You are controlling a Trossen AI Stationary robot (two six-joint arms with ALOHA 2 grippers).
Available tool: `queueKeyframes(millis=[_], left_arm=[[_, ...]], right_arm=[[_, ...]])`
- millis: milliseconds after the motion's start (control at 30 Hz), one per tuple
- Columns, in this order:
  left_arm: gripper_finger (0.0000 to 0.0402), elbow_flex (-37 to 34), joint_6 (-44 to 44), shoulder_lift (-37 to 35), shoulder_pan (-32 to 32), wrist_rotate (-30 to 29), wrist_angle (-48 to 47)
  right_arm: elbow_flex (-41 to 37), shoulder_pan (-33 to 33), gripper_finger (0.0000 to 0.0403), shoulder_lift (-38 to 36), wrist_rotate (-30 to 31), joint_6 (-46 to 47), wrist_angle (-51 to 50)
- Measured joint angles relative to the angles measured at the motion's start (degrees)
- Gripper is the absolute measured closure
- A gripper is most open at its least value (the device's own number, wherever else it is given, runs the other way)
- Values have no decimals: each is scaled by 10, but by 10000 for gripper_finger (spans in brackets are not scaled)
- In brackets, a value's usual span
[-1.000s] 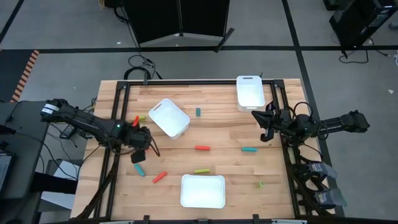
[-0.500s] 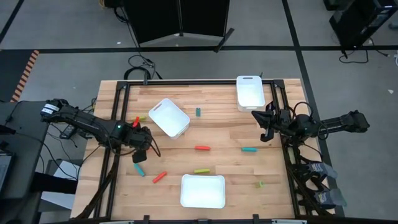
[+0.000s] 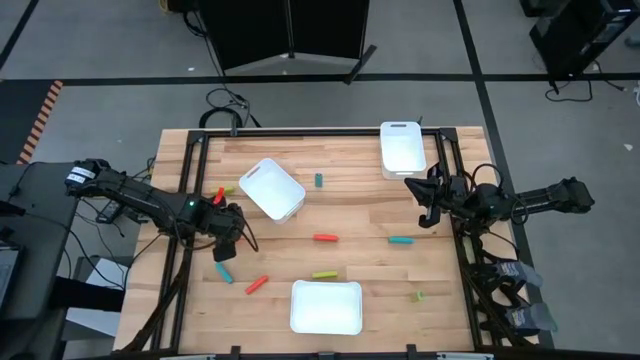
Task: Sort blocks
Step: Put the top left orange block into the top left bin
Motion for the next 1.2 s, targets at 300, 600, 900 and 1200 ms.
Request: queueKeyframes(millis=[300, 600, 900, 1200], left_arm=[[161, 0, -10, 0, 0, -5, 0], [156, 0, -11, 0, 0, -5, 1], [158, 0, -5, 37, 0, -3, 6], [180, 0, 0, 60, 0, -3, 14]], right_arm=[[0, 0, 373, 0, 0, 0, 0], [0, 0, 373, 0, 0, 2, 0], [0, 0, 373, 0, 0, 2, 0], [0, 0, 373, 0, 0, 2, 0]])
